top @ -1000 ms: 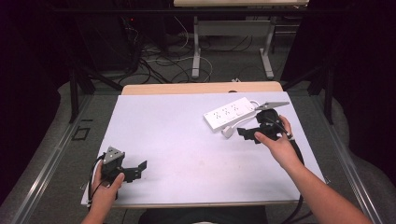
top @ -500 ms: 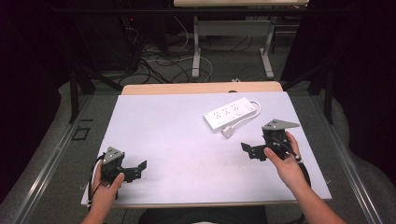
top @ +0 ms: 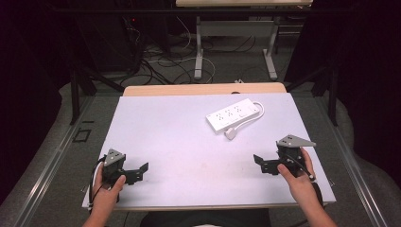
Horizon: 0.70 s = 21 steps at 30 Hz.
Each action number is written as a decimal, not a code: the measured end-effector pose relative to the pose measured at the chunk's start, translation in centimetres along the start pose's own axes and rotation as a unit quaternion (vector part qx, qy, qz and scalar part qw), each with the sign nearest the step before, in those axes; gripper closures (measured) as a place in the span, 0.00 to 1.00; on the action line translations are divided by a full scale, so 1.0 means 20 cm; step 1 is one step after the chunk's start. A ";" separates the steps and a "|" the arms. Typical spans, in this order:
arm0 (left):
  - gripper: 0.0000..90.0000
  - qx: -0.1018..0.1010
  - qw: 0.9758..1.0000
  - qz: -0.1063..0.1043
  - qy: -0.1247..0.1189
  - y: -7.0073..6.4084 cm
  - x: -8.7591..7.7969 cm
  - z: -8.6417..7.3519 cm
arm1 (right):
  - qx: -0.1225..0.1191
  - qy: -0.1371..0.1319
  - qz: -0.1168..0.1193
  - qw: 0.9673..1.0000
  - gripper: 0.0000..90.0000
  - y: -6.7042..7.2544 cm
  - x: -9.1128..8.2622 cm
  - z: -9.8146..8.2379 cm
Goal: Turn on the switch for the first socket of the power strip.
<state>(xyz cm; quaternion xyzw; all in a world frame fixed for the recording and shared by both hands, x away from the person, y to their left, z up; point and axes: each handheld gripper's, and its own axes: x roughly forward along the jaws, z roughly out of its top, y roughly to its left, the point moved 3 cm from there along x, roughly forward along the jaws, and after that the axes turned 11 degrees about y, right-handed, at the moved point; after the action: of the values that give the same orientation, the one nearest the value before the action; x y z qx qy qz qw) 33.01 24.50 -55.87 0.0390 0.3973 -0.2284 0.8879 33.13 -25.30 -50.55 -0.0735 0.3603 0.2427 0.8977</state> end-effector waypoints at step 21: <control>0.01 0.001 1.000 -0.002 -0.006 0.00 0.00 0.00 | 0.024 0.022 -0.033 0.999 0.00 -0.17 0.10 -0.21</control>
<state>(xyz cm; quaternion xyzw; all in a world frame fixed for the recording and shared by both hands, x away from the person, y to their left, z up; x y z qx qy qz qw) 33.02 24.49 -55.79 0.0378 0.3919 -0.2307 0.8898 33.51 -28.81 -55.17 -0.0694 0.3831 0.2031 0.8984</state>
